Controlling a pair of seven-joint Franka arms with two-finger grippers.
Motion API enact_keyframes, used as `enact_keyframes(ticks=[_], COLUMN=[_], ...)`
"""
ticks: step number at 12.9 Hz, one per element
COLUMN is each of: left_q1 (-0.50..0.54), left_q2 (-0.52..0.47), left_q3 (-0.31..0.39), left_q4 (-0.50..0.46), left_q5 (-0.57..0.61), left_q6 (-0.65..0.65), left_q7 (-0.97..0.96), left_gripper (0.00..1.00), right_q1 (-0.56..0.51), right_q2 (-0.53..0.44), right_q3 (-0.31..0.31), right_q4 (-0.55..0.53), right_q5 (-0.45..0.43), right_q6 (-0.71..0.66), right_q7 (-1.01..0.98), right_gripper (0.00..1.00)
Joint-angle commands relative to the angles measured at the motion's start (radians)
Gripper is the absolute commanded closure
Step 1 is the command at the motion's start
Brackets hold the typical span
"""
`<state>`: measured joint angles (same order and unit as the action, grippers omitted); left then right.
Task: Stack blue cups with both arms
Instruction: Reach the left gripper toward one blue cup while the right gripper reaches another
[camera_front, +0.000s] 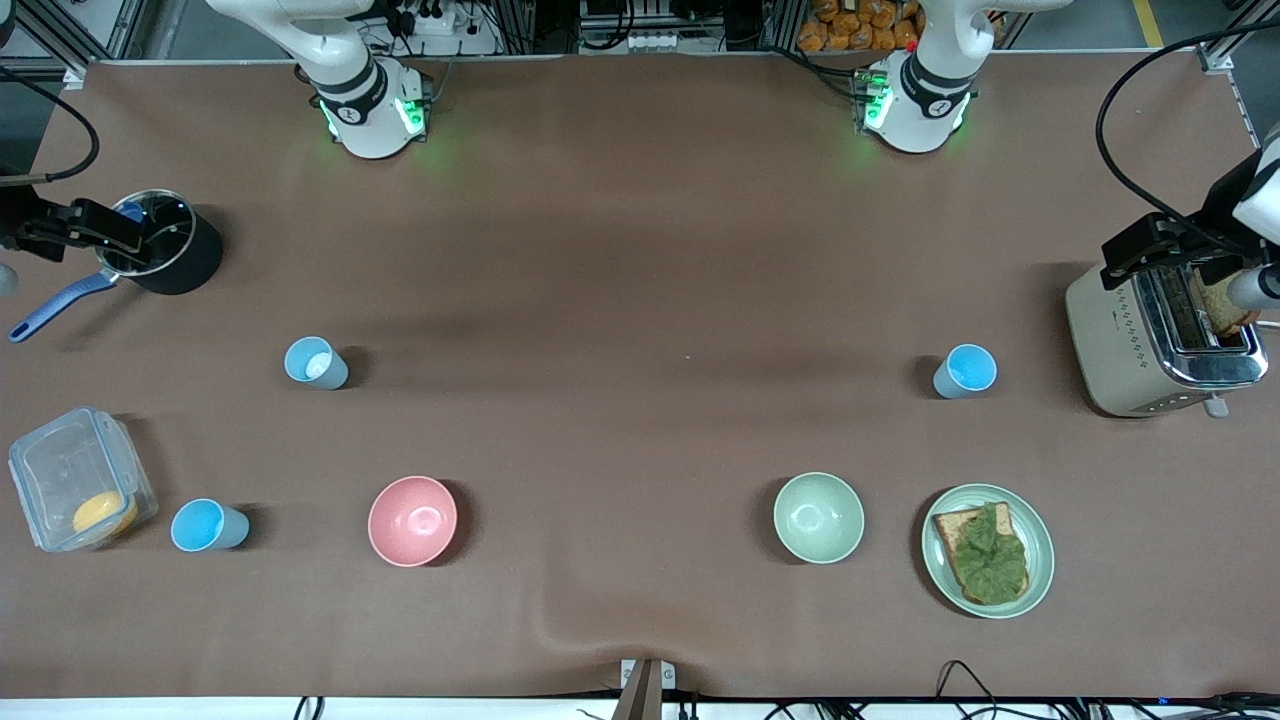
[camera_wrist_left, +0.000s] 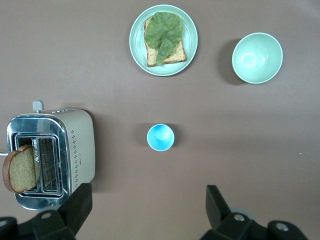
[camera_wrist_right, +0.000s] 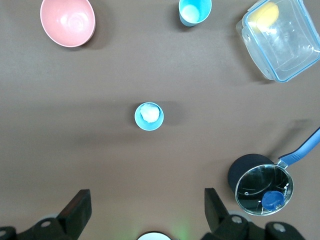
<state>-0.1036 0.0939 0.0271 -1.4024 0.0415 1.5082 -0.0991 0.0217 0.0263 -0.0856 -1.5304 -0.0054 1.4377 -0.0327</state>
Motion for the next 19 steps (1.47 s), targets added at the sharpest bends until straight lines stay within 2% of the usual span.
enact_keyframes(ticks=[1, 4, 5, 8, 10, 13, 15, 17, 19], left_q1=[0.008, 0.015, 0.012, 0.013, 0.050, 0.059, 0.061, 0.051, 0.062], left_q2=[-0.005, -0.002, 0.004, -0.045, -0.065, -0.059, -0.036, -0.017, 0.010], left_q3=[-0.001, -0.004, -0.001, -0.001, -0.003, -0.003, -0.004, -0.009, -0.010], left_q4=[-0.009, -0.013, -0.042, -0.283, -0.404, -0.470, -0.519, -0.626, -0.711], left_q5=[-0.025, -0.029, -0.040, -0.028, -0.029, -0.028, -0.026, -0.025, 0.001], left_q6=[-0.020, -0.023, -0.011, 0.211, 0.340, 0.409, 0.481, 0.645, 0.785], left_q7=[0.013, 0.016, 0.012, -0.004, 0.007, 0.013, 0.015, 0.015, 0.021], left_gripper=[0.00, 0.00, 0.00, 0.00, 0.00, 0.00, 0.00, 0.00, 0.00], right_q1=[-0.016, -0.014, -0.014, -0.014, -0.014, -0.019, 0.001, 0.041, 0.012], right_q2=[-0.008, -0.006, -0.006, -0.006, -0.006, 0.006, 0.068, 0.154, 0.223], right_q3=[0.018, 0.018, 0.018, 0.018, 0.018, 0.018, 0.020, 0.020, 0.018], right_q4=[0.000, 0.000, 0.000, 0.000, 0.000, 0.000, -0.001, -0.010, -0.017], right_q5=[-0.021, -0.021, -0.021, -0.021, -0.021, -0.019, -0.033, -0.076, -0.068], right_q6=[-0.005, -0.006, -0.006, -0.014, -0.013, -0.005, -0.007, -0.005, 0.041], right_q7=[0.014, 0.014, 0.014, 0.014, 0.013, 0.007, -0.001, 0.002, 0.002], right_gripper=[0.00, 0.00, 0.00, 0.00, 0.00, 0.00, 0.00, 0.00, 0.00])
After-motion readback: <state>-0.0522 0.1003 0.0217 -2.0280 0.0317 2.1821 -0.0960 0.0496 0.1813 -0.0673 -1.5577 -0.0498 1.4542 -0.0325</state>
